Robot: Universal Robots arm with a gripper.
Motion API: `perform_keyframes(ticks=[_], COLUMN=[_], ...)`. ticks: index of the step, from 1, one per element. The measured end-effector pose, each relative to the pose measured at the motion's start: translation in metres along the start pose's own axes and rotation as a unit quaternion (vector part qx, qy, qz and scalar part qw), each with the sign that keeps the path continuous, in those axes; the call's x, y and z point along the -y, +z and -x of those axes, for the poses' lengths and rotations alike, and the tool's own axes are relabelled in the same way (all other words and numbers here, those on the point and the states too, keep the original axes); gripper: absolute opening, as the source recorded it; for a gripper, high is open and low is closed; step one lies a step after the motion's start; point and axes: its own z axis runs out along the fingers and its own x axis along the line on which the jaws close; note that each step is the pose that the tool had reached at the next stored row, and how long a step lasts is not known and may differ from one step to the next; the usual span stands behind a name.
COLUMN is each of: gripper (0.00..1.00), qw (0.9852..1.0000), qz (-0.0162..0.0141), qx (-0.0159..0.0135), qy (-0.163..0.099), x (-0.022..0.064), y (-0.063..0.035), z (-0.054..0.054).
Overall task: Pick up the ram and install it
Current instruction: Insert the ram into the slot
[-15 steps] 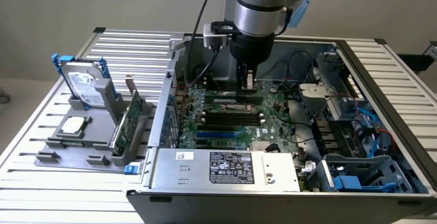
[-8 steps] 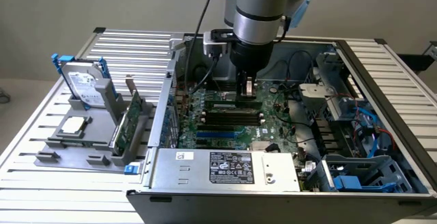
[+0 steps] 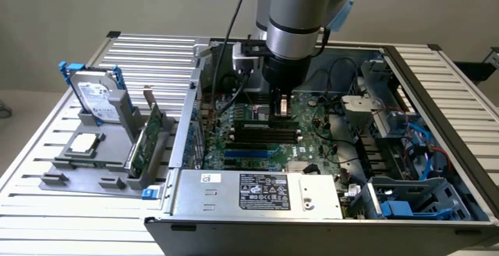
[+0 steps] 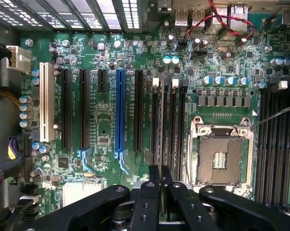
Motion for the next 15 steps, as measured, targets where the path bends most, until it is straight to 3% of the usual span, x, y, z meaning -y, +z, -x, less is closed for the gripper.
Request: perform_keyframes(ticks=[3,8,15], gripper=[0.13,0.13,0.13], qw=[1.0,0.9999,0.9999], qz=[0.0,0.0004,0.0005], qx=[-0.0029,-0.0112,-0.0115], qy=[0.0,0.0,0.0], x=[0.0009,0.0029,0.0034], y=[0.0032,0.0063,0.008], z=[0.0,0.0,0.0])
